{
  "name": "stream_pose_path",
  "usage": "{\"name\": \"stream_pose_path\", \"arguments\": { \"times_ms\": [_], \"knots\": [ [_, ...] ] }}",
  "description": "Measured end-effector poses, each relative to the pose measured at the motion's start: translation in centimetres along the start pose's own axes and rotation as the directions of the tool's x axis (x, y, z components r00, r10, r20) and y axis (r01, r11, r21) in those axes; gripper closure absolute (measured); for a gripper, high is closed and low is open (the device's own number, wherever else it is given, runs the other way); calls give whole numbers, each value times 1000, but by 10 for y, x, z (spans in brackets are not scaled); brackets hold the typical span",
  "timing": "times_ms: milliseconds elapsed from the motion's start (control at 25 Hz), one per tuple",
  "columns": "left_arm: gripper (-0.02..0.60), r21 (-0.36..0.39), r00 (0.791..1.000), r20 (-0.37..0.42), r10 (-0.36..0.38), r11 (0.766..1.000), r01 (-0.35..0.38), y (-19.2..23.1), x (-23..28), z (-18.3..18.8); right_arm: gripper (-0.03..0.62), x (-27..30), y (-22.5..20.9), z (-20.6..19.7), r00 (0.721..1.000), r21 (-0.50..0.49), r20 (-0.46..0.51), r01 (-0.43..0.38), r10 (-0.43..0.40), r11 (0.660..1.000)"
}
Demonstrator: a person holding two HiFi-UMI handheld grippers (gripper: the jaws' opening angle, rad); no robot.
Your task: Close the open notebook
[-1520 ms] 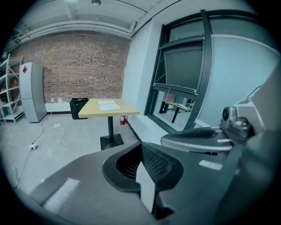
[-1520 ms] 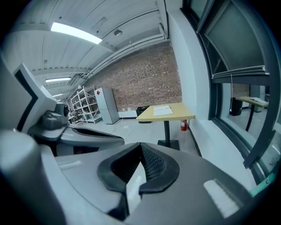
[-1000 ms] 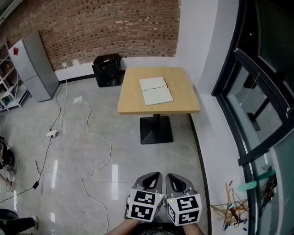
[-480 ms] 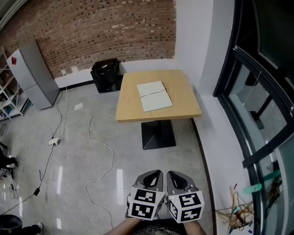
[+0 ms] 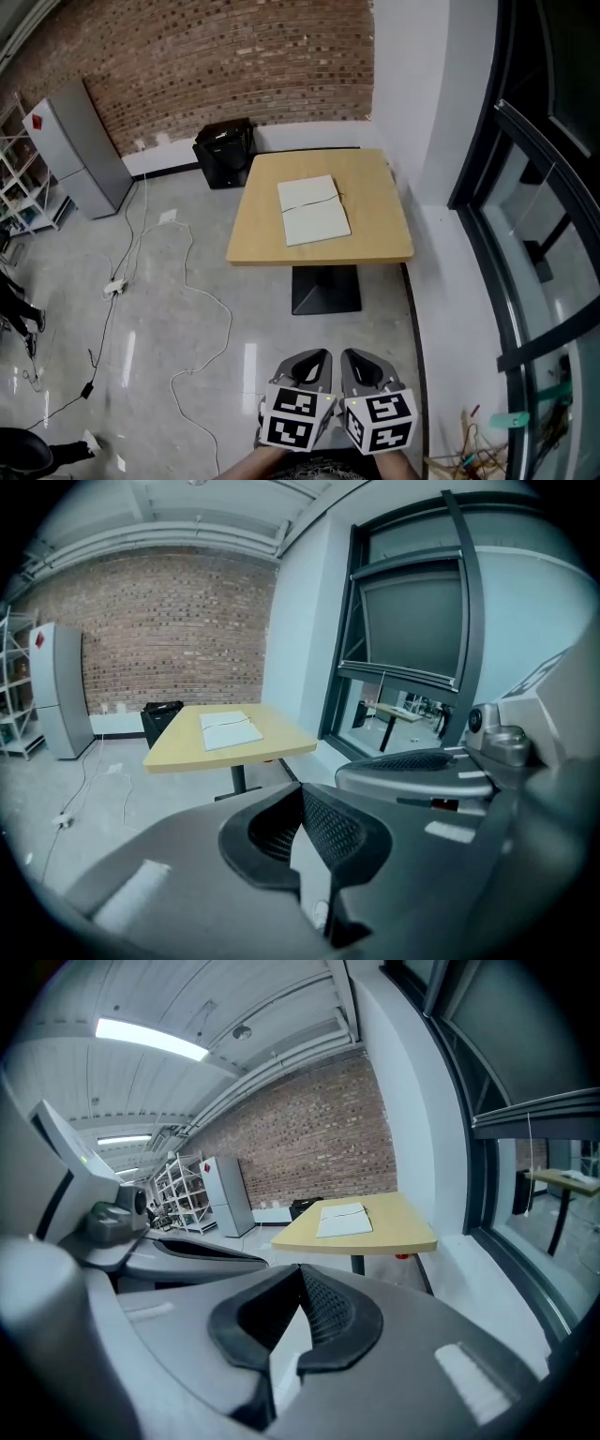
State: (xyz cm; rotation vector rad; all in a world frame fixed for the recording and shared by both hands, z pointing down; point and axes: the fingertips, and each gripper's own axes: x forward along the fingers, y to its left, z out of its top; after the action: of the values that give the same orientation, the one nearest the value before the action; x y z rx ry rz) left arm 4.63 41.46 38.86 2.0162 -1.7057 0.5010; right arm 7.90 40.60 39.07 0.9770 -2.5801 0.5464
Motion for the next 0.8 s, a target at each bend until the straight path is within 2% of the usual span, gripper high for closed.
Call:
{"name": "stream_pose_path", "arguments": {
  "times_ms": [200,440,600,800],
  "knots": [
    [583,-7,999,-16,34,999,-34,-78,196,107,597,46,-222,71,999,9,-8,-41,41,999],
    [583,-18,997,-18,69,997,-69,-170,352,210,597,56,-416,139,996,-4,-18,-83,83,997],
    [583,-20,996,-25,85,996,-86,-214,418,239,597,58,-503,154,995,0,-22,-97,97,995],
    [583,-30,994,-26,104,994,-105,-220,482,266,597,88,-563,172,993,7,-21,-119,119,993]
  ]
}}
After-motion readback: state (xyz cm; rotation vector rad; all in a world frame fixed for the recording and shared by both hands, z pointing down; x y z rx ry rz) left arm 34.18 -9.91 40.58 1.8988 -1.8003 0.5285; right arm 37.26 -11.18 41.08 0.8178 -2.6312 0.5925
